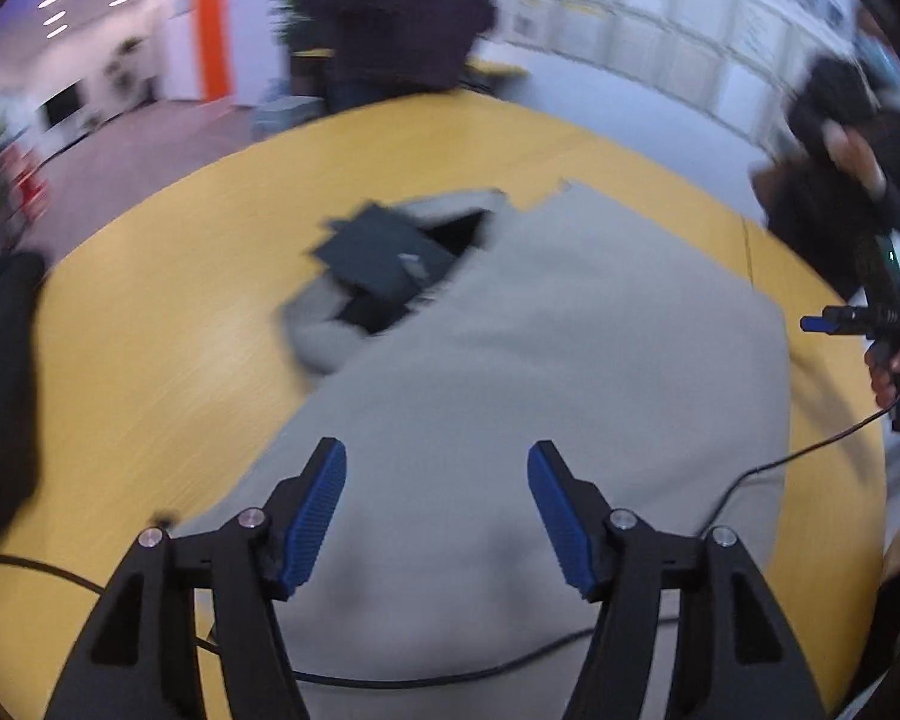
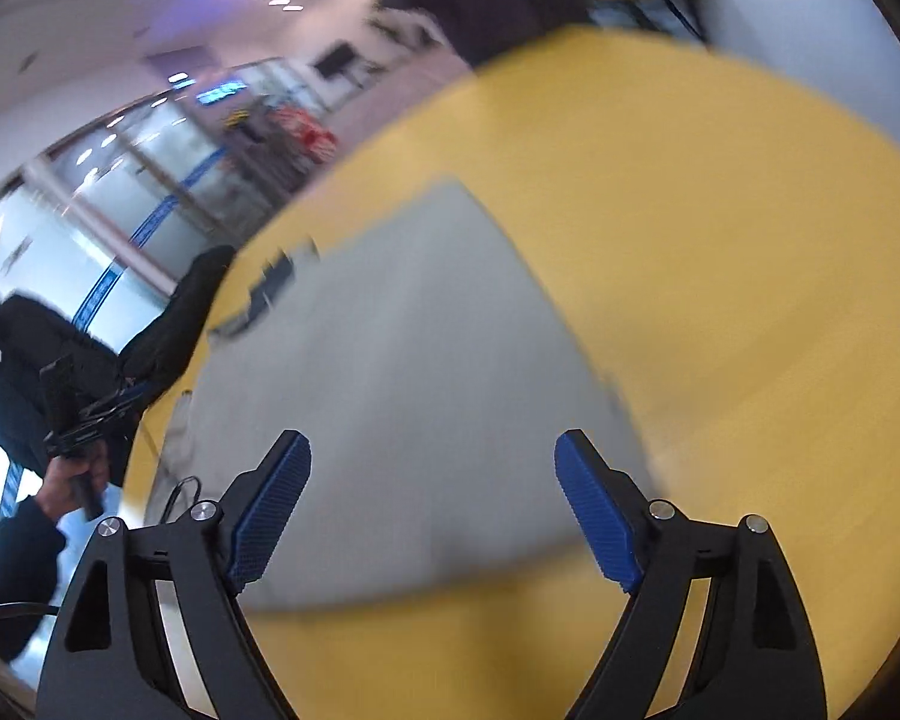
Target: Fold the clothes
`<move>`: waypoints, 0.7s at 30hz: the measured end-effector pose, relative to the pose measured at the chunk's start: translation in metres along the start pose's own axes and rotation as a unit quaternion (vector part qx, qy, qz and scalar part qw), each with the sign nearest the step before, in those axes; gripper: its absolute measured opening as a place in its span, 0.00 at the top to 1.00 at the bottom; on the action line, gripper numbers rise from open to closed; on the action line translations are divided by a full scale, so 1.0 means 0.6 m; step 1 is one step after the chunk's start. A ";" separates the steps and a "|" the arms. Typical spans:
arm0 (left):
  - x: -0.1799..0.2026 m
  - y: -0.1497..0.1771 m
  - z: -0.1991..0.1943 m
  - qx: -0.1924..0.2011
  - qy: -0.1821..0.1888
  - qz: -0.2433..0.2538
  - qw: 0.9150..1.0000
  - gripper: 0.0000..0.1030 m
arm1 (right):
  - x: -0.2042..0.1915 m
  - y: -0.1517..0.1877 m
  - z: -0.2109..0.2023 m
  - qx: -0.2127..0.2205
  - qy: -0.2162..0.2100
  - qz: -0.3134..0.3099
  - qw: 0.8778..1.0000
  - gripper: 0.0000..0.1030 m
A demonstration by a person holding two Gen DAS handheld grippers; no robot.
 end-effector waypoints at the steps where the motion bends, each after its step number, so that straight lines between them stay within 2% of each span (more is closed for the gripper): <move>1: 0.021 -0.007 0.022 -0.008 0.021 0.021 1.000 0.35 | 0.001 0.009 0.007 0.004 -0.003 0.011 1.000 0.17; 3: 0.064 -0.015 0.062 -0.022 0.060 0.063 0.996 0.35 | 0.003 0.028 0.020 0.012 -0.008 0.034 0.999 0.16; 4: 0.081 -0.014 0.075 -0.023 0.066 0.084 0.994 0.35 | 0.004 0.037 0.027 0.016 -0.011 0.045 0.999 0.18; 7: 0.124 -0.005 0.109 -0.021 0.071 0.141 0.987 0.35 | 0.007 0.065 0.046 0.028 -0.019 0.080 0.996 0.18; 10: 0.134 0.012 0.135 -0.029 0.060 0.167 0.984 0.34 | 0.010 0.092 0.066 0.040 -0.028 0.113 0.992 0.25; 11: 0.134 0.014 0.136 -0.026 0.059 0.167 0.984 0.33 | 0.012 0.091 0.076 0.043 -0.024 0.120 0.992 0.30; 12: 0.134 0.016 0.135 -0.021 0.058 0.166 0.984 0.33 | 0.015 0.085 0.088 0.046 -0.018 0.125 0.991 0.46; 13: 0.135 0.017 0.135 -0.017 0.057 0.165 0.984 0.33 | 0.019 0.082 0.097 0.045 -0.015 0.131 0.990 0.55; 14: 0.135 0.019 0.134 -0.013 0.056 0.164 0.985 0.32 | 0.019 0.078 0.098 0.048 -0.014 0.127 0.991 0.76; 15: 0.140 0.021 0.133 -0.010 0.050 0.169 0.984 0.32 | 0.016 0.073 0.095 0.054 -0.013 0.119 0.991 0.89; 17: 0.156 0.025 0.129 -0.011 0.055 0.170 0.984 0.32 | 0.001 0.062 0.081 0.067 -0.013 0.095 0.993 0.93; 21: 0.205 0.032 0.121 -0.017 0.075 0.180 0.981 0.31 | -0.065 0.014 0.008 0.109 -0.004 0.024 0.994 0.94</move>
Point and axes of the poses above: each gripper's, at about its wrist camera, not at the fingertips, and z roughly the way its jaws point, x to its right, y to its underside, the point moved 5 cm from there along z, roughly the way its jaws point, and after that the axes turned 1 degree about -y, right-handed, at the moved point
